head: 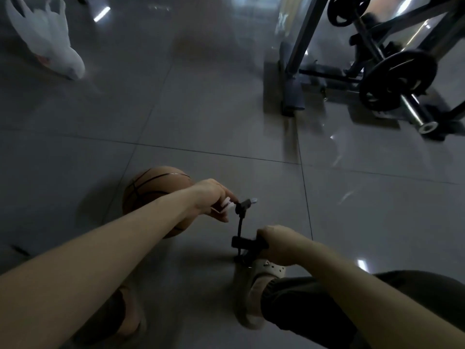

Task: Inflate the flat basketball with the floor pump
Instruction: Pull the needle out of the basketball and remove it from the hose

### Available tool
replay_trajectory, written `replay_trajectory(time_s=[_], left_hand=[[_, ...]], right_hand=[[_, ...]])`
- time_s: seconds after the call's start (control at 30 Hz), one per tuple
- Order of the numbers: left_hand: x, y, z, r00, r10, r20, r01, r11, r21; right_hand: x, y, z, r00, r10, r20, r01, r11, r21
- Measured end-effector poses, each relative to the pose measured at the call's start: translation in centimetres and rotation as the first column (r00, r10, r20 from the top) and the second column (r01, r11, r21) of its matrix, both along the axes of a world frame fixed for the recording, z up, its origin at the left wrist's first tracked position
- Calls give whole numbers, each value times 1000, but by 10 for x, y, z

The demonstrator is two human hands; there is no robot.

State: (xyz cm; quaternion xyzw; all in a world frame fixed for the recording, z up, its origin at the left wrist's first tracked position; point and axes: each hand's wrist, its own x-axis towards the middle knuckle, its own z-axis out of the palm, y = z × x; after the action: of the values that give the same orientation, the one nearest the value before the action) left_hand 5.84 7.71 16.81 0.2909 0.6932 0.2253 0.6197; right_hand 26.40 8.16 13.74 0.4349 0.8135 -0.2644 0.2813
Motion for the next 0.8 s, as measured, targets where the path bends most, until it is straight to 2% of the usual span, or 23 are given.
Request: replay_trajectory(time_s=[0.1, 0.23, 0.33, 0.37, 0.43, 0.47, 0.63, 0.73, 0.8], left_hand=[[4, -3, 4, 1000, 31, -2, -31, 999, -40], [6, -5, -3, 998, 39, -49, -41, 999, -27], [8, -7, -2, 996, -34, -87, 36, 999, 25], [8, -6, -4, 986, -104, -131, 111, 992, 51], [10, -3, -5, 931, -279, -237, 301, 952, 60], [10, -2, -8, 908, -316, -274, 344, 937, 58], [6, -1, -15, 814, -439, -380, 489, 871, 39], [3, 4, -10, 709, -548, -443, 600, 800, -30], [-1, 6, -8, 682, -556, -475, 618, 786, -32]], right_hand=[[-8, -6, -2, 995, 4, -99, 0, 999, 38], [-13, -8, -5, 977, 78, -198, -46, 985, 165], [-16, -6, -5, 964, 84, -253, -45, 987, 156], [-18, -5, -6, 961, 91, -262, -51, 986, 157], [-20, -4, -7, 955, 113, -274, -66, 982, 177], [-20, -4, -9, 951, 118, -286, -67, 981, 182], [-20, -1, -13, 934, 136, -331, -73, 978, 195], [-21, 1, -14, 923, 160, -349, -90, 974, 208], [-23, 1, -14, 931, 149, -334, -92, 980, 179]])
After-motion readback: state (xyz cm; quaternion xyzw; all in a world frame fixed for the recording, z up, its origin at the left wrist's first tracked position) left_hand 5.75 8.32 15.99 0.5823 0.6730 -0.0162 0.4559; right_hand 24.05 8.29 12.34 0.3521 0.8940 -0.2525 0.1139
